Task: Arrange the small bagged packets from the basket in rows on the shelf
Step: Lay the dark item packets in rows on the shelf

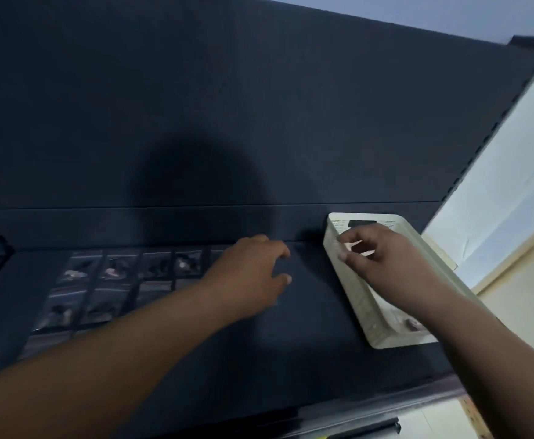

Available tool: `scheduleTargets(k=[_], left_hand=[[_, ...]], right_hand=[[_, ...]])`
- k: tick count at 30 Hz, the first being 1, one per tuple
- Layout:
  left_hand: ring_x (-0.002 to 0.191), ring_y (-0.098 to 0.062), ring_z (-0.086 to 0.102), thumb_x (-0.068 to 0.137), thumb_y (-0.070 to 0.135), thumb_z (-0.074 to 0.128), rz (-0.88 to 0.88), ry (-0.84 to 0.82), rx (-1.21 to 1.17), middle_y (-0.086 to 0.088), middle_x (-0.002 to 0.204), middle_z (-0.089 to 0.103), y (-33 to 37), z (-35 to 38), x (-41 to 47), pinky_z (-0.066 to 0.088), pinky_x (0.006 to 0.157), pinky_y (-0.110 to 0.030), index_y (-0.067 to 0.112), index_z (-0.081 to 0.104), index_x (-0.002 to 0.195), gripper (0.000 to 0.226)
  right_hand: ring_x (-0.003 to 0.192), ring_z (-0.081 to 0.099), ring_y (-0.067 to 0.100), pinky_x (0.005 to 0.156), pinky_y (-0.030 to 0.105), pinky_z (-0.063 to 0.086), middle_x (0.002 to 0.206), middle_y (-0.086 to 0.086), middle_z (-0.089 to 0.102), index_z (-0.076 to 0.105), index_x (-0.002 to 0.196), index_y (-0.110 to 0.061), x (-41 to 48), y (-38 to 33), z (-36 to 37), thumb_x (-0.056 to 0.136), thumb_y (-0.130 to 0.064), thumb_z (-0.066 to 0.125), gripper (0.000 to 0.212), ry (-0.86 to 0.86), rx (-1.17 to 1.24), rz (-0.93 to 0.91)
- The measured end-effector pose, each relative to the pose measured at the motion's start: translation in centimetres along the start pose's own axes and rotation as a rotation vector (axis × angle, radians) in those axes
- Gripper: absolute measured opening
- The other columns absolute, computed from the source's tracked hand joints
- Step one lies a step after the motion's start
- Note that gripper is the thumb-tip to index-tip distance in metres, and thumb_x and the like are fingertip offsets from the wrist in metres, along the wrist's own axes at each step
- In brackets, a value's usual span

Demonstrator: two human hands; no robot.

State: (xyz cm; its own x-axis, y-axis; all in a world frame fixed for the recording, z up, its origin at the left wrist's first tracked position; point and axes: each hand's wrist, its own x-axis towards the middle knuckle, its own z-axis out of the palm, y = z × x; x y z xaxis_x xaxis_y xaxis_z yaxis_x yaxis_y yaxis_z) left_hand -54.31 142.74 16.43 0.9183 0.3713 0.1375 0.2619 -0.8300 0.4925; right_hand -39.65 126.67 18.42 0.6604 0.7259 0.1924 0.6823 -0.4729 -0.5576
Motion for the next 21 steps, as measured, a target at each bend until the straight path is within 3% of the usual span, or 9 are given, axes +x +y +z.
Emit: scheduleTargets(k=[6, 9, 12, 16, 19, 21], left_hand=[[0.118, -0.015, 0.047, 0.090, 0.041, 0.056, 0.001, -0.074, -0.031, 0.005, 0.126, 0.051, 5.8, 5.2, 5.2, 0.039, 0.101, -0.034, 0.030, 0.046, 0.132, 0.044], [0.119, -0.016, 0.047, 0.090, 0.045, 0.053, -0.046, -0.120, -0.053, 0.005, 0.131, 0.049, 7.5, 7.5, 7.4, 0.040, 0.100, -0.035, 0.029, 0.040, 0.137, 0.051], [0.125, -0.015, 0.044, 0.090, 0.051, 0.052, -0.120, -0.154, -0.059, 0.006, 0.141, 0.043, 8.1, 9.0, 8.9, 0.038, 0.103, -0.034, 0.028, 0.037, 0.140, 0.057], [0.132, -0.014, 0.038, 0.087, 0.051, 0.055, -0.162, -0.172, -0.011, 0.007, 0.147, 0.037, 7.9, 9.7, 9.6, 0.034, 0.107, -0.031, 0.026, 0.035, 0.143, 0.064], [0.127, -0.015, 0.042, 0.087, 0.049, 0.056, -0.170, -0.159, 0.008, 0.005, 0.141, 0.045, 8.4, 9.9, 9.6, 0.037, 0.104, -0.033, 0.024, 0.042, 0.136, 0.056], [0.124, -0.015, 0.043, 0.087, 0.048, 0.057, -0.176, -0.150, 0.012, 0.004, 0.137, 0.048, 8.7, 10.0, 9.8, 0.038, 0.102, -0.032, 0.023, 0.045, 0.132, 0.053]], right_hand=[[0.095, 0.062, 0.018, 0.079, 0.025, 0.043, 0.109, 0.001, 0.065, 0.063, 0.107, -0.026, 3.9, 10.3, -3.1, 0.087, -0.030, 0.063, 0.021, -0.111, -0.150, 0.204], [0.104, 0.061, 0.024, 0.080, 0.022, 0.039, 0.122, 0.006, 0.061, 0.058, 0.123, -0.024, 6.3, 13.6, -2.3, 0.091, -0.029, 0.057, 0.032, -0.231, -0.233, 0.239], [0.108, 0.059, 0.029, 0.088, 0.026, 0.043, 0.129, 0.011, 0.057, 0.051, 0.132, -0.021, 8.4, 15.6, -0.7, 0.091, -0.027, 0.052, 0.042, -0.310, -0.248, 0.229], [0.103, 0.059, 0.031, 0.090, 0.037, 0.047, 0.115, 0.007, 0.060, 0.055, 0.112, -0.030, 11.0, 18.0, 2.4, 0.074, -0.060, 0.035, 0.052, -0.360, -0.314, 0.217], [0.106, 0.056, 0.033, 0.093, 0.039, 0.046, 0.111, 0.006, 0.060, 0.059, 0.113, -0.035, 12.1, 18.4, 4.1, 0.083, -0.058, 0.040, 0.042, -0.278, -0.329, 0.316], [0.099, 0.056, 0.033, 0.083, 0.034, 0.048, 0.101, 0.006, 0.061, 0.064, 0.098, -0.027, 12.2, 18.2, 4.6, 0.082, -0.051, 0.048, 0.032, -0.186, -0.275, 0.293]])
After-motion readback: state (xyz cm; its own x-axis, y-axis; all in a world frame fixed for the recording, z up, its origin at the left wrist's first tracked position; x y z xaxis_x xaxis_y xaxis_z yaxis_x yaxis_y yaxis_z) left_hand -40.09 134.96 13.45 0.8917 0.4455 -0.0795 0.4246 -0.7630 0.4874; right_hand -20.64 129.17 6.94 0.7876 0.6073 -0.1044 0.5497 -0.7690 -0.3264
